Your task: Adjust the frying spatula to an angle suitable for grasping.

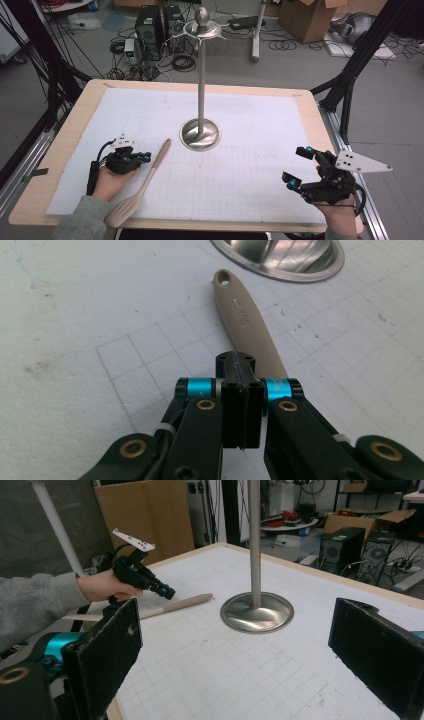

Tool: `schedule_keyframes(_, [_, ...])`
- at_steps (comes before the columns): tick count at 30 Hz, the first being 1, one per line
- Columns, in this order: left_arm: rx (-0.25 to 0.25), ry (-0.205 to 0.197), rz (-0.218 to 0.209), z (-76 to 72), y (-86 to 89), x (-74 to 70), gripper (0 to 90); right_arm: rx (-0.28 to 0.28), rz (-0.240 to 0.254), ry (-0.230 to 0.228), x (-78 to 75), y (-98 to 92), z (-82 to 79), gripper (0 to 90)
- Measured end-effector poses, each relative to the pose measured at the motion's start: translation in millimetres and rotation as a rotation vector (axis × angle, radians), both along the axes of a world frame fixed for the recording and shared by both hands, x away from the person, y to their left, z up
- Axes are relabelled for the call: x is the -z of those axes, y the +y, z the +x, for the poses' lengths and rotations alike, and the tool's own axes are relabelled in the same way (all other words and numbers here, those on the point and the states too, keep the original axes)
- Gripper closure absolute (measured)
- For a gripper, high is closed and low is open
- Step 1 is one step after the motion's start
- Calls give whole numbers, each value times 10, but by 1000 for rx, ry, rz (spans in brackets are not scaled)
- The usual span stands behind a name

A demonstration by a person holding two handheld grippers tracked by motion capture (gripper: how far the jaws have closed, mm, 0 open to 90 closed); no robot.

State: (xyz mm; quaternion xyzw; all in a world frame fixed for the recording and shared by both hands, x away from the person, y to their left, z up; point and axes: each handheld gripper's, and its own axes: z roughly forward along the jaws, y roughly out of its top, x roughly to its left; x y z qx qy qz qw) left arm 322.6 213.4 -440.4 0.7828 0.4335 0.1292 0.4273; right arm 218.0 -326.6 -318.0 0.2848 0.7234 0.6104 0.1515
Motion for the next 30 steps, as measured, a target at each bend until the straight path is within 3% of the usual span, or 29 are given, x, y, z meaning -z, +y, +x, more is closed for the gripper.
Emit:
schedule_keyframes(9, [26, 49, 88, 152, -175, 16, 897, 0, -1, 4, 2, -8, -3, 60])
schedule_keyframes(13, [17, 49, 66, 166, -197, 35, 897, 4, 5, 2, -2, -33, -10, 60])
schedule_keyframes(23, [27, 46, 65, 177, -232, 38, 897, 0, -2, 4, 0, -2, 0, 60])
schedule_keyframes(30, [67, 38, 128, 202, -362, 1, 897, 1, -1, 7, 5, -1, 3, 60])
